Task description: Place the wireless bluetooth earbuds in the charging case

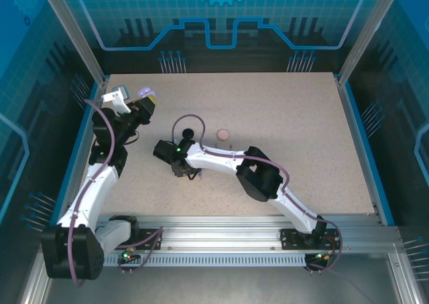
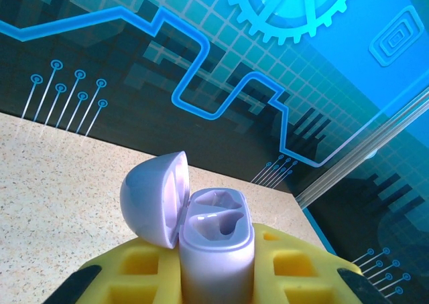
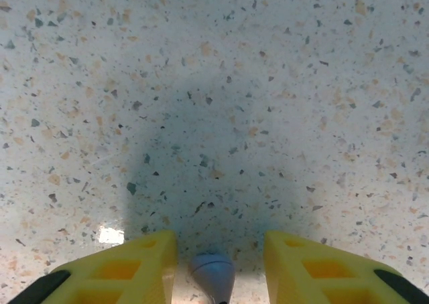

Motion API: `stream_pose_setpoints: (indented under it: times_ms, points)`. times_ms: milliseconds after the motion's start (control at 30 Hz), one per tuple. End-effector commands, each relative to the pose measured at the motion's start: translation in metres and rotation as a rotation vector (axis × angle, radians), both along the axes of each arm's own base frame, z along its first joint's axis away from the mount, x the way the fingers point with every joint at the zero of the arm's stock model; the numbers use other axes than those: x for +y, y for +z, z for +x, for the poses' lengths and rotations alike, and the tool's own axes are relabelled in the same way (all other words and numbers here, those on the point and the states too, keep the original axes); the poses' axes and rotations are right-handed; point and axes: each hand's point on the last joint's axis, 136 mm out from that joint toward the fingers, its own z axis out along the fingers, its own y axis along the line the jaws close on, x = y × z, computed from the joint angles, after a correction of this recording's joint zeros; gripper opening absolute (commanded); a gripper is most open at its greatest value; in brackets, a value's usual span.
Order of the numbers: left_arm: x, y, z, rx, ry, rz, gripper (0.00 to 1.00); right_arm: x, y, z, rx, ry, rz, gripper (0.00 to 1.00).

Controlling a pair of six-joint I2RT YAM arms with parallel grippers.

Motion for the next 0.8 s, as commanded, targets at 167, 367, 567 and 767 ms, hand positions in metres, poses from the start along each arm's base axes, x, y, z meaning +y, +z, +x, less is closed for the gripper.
stream_pose_setpoints:
  times_ms: [167, 367, 567, 767]
  points:
    - [0.004, 0.012, -0.003, -0.053, 0.006, -0.011, 0.0, 0.001, -0.012, -0.01, 0.026, -0.004, -0.028, 0.36]
    - [0.003, 0.012, -0.003, -0.053, 0.003, -0.014, 0.0, -0.003, -0.01, -0.013, 0.023, -0.01, -0.022, 0.34]
    - [0.002, 0.013, -0.003, -0.056, -0.005, -0.019, 0.0, -0.007, -0.01, -0.017, 0.026, -0.024, -0.009, 0.33]
    - [0.001, 0.012, -0.003, -0.058, -0.008, -0.019, 0.0, -0.008, -0.013, -0.019, 0.031, -0.027, -0.007, 0.31]
